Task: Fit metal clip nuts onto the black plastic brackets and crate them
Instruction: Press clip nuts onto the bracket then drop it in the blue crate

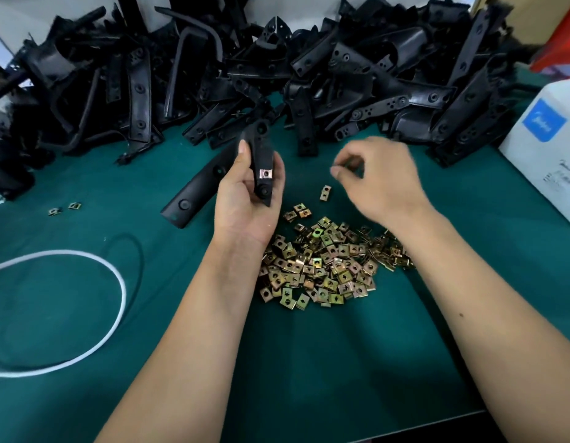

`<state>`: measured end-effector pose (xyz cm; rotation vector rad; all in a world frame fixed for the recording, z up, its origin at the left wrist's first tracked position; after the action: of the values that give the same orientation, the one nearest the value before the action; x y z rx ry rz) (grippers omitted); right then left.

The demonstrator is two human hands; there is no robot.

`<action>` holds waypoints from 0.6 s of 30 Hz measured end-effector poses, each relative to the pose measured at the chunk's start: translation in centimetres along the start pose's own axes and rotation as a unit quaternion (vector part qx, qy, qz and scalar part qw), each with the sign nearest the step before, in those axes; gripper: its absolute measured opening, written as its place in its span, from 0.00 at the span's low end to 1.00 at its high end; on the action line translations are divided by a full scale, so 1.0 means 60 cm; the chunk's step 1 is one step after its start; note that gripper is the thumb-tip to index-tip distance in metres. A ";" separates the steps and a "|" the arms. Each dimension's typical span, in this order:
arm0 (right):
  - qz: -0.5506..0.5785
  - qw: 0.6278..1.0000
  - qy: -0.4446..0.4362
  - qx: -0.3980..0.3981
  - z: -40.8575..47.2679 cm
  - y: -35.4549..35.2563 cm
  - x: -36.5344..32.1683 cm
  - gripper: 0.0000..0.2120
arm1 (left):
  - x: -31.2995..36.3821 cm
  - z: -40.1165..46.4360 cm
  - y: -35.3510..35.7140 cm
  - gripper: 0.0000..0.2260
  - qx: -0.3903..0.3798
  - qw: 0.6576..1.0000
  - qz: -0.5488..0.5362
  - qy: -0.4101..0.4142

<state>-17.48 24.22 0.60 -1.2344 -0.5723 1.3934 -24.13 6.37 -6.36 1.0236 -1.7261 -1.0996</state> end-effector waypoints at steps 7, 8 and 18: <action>-0.028 0.995 -0.040 -0.084 -0.004 0.057 -0.029 0.05 | 0.014 -0.005 -0.001 0.04 -0.001 1.000 0.001 0.012; -0.011 0.995 -0.039 -0.088 -0.005 0.058 -0.030 0.04 | 0.014 -0.005 0.000 0.04 -0.002 1.000 0.005 0.012; 0.155 0.986 -0.010 -0.057 -0.008 0.043 -0.028 0.10 | 0.010 -0.004 -0.004 0.03 0.020 0.999 0.023 0.014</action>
<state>-18.44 21.90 -1.24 -1.4496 -0.4930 1.6514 -24.07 5.68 -6.41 1.0141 -1.7463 -1.0200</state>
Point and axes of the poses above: each hand's wrist, its own z-axis towards the middle knuckle, its own y-axis out of the palm, x = y × z, the point moved 9 cm from there along z, towards the middle knuckle, and after that the axes turned 11 degrees about -z, right-handed, at the moved point
